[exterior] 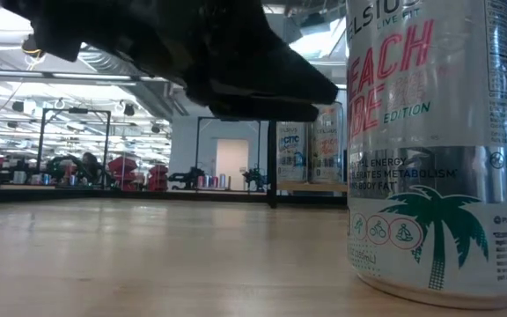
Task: Place canned beverage on shelf
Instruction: Put the top white-pink soda can on the shelf, then put the right white-pink soda can on the shelf
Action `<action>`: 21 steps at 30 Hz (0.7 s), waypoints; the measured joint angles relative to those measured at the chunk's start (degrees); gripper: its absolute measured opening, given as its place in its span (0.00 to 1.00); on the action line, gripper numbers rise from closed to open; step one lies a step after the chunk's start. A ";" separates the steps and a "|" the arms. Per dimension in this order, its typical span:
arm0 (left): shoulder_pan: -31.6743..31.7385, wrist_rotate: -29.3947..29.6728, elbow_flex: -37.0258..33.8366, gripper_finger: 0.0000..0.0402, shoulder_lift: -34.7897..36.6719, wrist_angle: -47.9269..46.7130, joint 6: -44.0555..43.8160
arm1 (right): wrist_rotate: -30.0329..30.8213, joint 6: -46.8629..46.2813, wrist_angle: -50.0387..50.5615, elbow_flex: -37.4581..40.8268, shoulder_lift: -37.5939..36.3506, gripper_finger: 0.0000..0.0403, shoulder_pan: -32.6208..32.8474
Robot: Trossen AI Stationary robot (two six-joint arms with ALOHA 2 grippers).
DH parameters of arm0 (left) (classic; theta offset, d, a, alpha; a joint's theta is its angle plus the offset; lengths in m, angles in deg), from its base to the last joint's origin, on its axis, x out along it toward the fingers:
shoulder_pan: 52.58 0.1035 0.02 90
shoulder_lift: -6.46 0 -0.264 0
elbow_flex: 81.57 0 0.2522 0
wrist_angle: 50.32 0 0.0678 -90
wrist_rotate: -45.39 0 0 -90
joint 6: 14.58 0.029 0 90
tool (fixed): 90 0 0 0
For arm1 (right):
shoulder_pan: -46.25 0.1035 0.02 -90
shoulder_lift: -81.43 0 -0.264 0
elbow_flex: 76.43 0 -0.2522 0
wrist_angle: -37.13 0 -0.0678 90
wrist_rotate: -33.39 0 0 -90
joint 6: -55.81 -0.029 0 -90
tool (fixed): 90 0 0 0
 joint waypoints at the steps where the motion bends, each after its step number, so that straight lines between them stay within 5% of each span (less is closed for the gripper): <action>1: -0.05 0.00 0.64 0.64 -0.41 -0.35 -0.51 | 0.35 -0.11 -1.26 -0.04 0.53 0.73 -0.04; 21: -1.82 -0.01 3.89 0.64 -2.20 -0.49 -2.87 | 4.07 -0.31 -5.70 -5.21 8.66 0.73 -0.01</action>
